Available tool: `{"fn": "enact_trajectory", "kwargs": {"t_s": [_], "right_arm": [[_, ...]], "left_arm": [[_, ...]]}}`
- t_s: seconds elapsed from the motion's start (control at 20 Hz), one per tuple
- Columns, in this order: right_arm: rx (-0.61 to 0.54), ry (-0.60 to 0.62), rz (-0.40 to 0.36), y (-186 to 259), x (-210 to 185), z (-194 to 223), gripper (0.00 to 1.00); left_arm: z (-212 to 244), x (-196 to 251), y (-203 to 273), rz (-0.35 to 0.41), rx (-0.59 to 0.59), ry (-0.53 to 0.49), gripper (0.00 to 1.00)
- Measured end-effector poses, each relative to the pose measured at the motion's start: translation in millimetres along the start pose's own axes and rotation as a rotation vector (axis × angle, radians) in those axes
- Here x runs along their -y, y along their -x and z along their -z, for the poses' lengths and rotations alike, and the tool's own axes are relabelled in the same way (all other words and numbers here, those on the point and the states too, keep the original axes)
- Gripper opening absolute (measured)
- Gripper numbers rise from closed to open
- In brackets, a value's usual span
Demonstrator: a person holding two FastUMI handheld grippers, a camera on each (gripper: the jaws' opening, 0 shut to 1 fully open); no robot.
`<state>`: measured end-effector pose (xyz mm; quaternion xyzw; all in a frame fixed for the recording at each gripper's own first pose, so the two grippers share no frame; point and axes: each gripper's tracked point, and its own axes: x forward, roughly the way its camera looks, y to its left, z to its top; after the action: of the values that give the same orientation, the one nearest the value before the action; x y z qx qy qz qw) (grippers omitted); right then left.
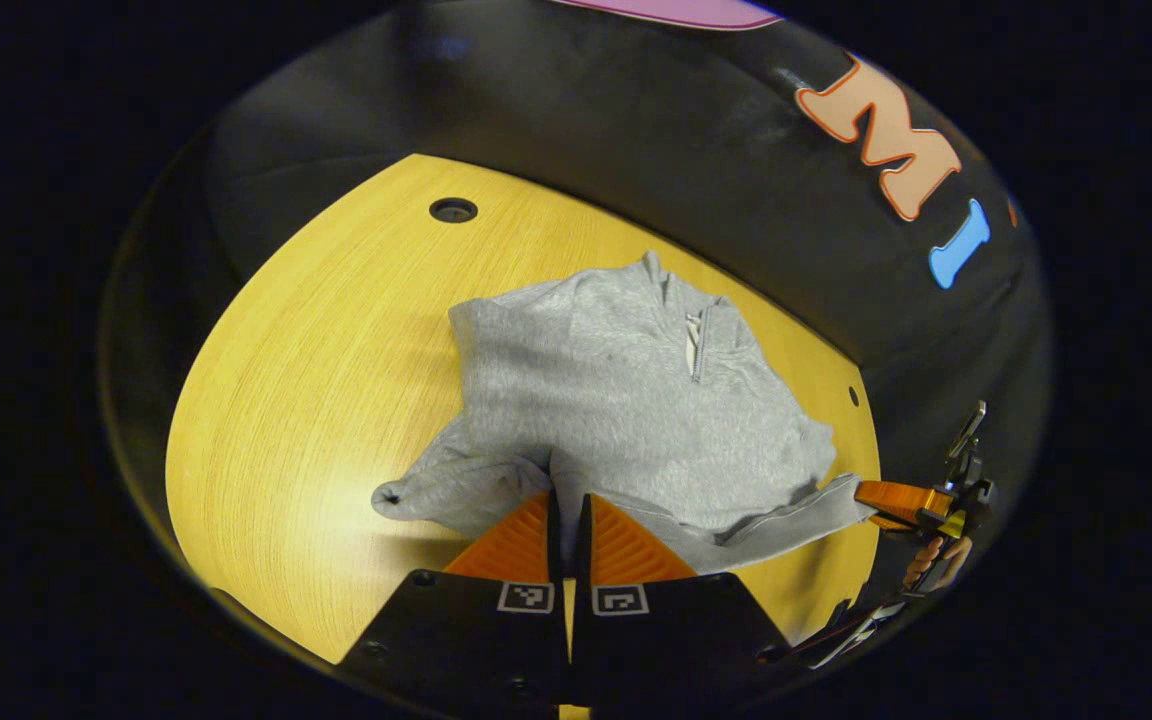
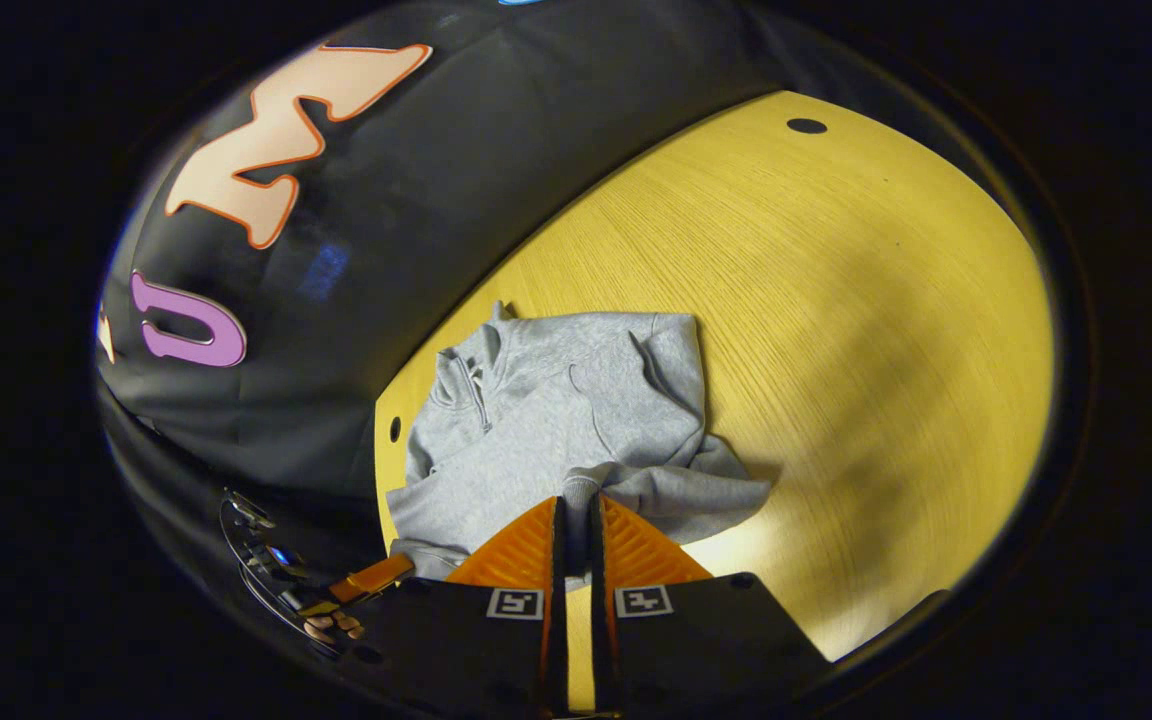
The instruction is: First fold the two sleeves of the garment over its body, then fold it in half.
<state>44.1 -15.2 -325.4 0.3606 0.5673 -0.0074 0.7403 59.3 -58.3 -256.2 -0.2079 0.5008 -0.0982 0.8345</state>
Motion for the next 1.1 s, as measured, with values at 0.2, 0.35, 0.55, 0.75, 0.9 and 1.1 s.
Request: {"fn": "enact_trajectory", "kwargs": {"t_s": [0.2,0.35,0.55,0.75,0.9,1.1], "right_arm": [[-0.012,-0.037,0.001,-19,-4,-6,0.19],[0.025,-0.071,-0.061,-16,-19,-20,0.34],[0.194,0.023,-0.049,-9,-25,-51,0.93],[0.357,0.183,-0.034,27,-37,-64,0.98],[0.499,0.321,-0.028,60,-51,-66,0.98],[0.701,0.526,-0.029,109,-78,-57,0.98]], "left_arm": [[-7,-1,-13,-0.03,-0.022,-0.024,0.02],[-27,-2,-15,-0.052,0.046,-0.024,0.11],[-80,3,3,-0.113,0.27,-0.132,0.56],[-124,22,48,-0.165,0.495,-0.29,0.94],[-137,37,85,-0.178,0.624,-0.349,0.96],[-121,54,127,-0.173,0.745,-0.428,0.95]]}}
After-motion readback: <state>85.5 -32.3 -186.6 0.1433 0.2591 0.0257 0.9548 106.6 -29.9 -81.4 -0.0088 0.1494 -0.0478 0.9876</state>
